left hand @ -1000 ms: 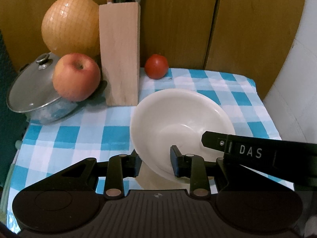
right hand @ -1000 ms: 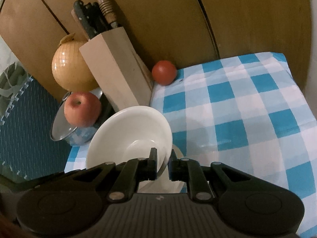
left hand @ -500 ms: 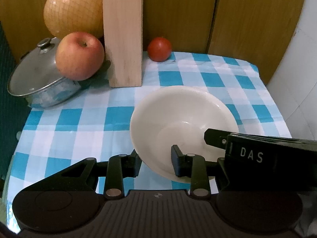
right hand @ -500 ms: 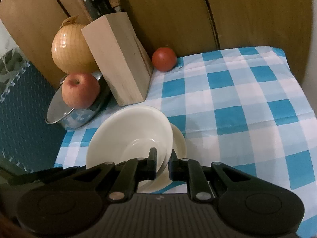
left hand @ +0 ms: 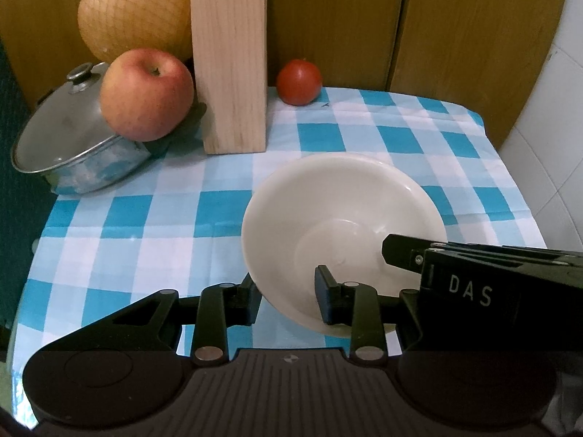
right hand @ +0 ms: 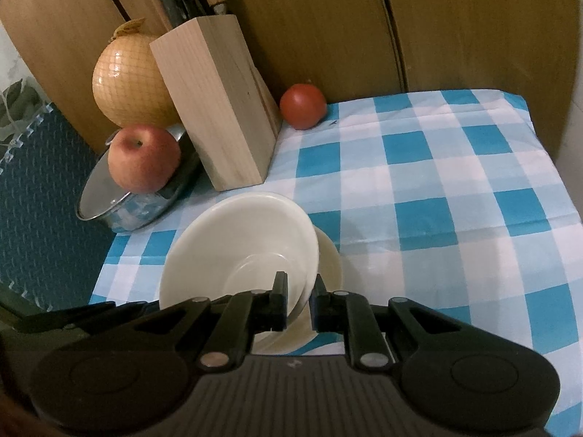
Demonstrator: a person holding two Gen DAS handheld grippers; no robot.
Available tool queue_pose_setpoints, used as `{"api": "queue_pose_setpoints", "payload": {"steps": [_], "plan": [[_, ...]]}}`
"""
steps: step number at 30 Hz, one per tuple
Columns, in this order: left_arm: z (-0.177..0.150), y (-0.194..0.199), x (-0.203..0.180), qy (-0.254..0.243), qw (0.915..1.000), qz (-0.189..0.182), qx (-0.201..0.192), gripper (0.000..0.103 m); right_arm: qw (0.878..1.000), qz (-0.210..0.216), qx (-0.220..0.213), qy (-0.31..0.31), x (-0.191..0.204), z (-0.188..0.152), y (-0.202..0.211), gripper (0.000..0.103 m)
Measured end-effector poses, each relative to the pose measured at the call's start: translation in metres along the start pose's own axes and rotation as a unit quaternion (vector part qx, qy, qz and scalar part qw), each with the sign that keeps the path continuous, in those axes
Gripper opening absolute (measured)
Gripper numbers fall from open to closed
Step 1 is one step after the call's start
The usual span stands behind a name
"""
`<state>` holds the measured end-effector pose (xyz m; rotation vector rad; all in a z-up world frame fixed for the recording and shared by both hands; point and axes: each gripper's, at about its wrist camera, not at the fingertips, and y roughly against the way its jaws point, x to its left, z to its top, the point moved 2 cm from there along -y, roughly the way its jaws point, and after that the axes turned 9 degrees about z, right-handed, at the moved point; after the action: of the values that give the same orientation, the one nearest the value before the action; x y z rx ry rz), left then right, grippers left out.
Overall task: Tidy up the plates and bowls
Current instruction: 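Open the left tool to release the bowl onto the nested bowls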
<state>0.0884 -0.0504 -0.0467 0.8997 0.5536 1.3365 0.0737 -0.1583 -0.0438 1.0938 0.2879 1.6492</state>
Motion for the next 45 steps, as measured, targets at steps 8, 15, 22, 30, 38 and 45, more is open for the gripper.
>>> {"api": "queue_pose_setpoints", "payload": {"steps": [8, 15, 22, 30, 38, 45], "plan": [[-0.001, -0.01, 0.003, 0.003, 0.9999, 0.008, 0.013, 0.039, 1.0, -0.006, -0.003, 0.003, -0.002, 0.001, -0.001, 0.014], [-0.002, -0.014, 0.004, -0.002, 0.9997, 0.014, 0.018, 0.039, 1.0, -0.014, 0.0, 0.001, -0.007, 0.001, -0.004, 0.015], [-0.002, -0.014, 0.004, 0.0, 0.9997, 0.014, 0.018, 0.039, 1.0, -0.02, 0.0, -0.004, -0.012, 0.002, -0.005, 0.015], [-0.002, -0.008, 0.007, 0.002, 0.9999, 0.005, 0.012, 0.039, 1.0, -0.02, 0.002, -0.009, -0.016, 0.002, -0.007, 0.015], [0.0, 0.008, 0.016, 0.018, 0.9997, -0.014, -0.007, 0.048, 1.0, -0.011, 0.002, -0.017, -0.019, 0.002, -0.006, 0.021], [-0.004, 0.015, 0.023, 0.026, 0.9994, -0.007, -0.02, 0.07, 1.0, 0.001, -0.004, -0.026, -0.02, 0.002, -0.001, 0.03]]}}
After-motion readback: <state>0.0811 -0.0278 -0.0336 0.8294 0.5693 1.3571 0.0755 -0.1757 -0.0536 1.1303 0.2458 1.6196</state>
